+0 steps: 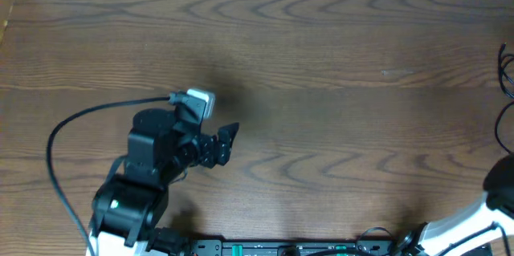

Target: Untangle cables

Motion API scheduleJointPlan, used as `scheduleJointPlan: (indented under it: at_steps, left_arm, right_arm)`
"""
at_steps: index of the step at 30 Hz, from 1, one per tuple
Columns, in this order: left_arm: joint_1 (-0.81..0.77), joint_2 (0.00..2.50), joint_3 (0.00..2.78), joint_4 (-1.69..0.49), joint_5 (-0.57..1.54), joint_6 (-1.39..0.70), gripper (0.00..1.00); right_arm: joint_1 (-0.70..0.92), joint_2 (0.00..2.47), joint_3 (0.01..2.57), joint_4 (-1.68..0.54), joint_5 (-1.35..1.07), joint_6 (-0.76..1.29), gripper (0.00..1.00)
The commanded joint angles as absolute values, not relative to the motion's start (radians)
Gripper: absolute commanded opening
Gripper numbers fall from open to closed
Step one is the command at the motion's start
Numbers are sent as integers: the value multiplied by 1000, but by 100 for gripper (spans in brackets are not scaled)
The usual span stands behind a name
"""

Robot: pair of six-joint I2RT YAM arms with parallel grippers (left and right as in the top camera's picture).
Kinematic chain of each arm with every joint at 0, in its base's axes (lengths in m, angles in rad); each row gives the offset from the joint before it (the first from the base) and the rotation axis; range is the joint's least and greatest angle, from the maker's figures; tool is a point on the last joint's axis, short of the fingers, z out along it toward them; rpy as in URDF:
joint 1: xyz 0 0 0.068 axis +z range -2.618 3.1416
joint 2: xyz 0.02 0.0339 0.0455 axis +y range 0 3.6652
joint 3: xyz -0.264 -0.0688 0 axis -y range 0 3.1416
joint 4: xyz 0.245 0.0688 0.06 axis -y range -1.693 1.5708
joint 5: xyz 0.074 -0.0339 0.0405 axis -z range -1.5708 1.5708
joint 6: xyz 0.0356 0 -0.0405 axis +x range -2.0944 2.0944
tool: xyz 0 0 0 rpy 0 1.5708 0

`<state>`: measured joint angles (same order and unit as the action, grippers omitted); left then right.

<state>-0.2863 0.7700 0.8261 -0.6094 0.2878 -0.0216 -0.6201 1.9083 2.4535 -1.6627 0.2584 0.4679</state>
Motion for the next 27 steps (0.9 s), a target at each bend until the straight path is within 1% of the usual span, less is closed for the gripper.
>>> scheduleJointPlan:
  at_steps: [1,6,12,17,22,24,27]
  left_arm:
    - [-289,731,821,-639,208,-4,85]
    - [-289,691,821,-697,181,-4,85]
    - [-289,678,821,-714,180,-8,85]
    - [-289,678,821,-731,91,-76,85]
    - [-289,678,821,-732,39,-77,85]
    - [-289,678,821,-730,21,-77,92]
    - [-289,678,821,-723,-5,-77,96]
  right_arm:
    - [-600,1800,2372,-1616,70,337,99]
    - [-522,1672,2151,-1488,44,286,99]
    - [-375,1551,1915,-1382,99,253,99]
    - [-273,1482,1755,-1333,129,253,99]
    - [-189,1423,1597,-1254,129,248,99]
    - [-151,1386,1509,-1191,129,245,99]
    - [-110,1336,1395,-1101,128,242,99]
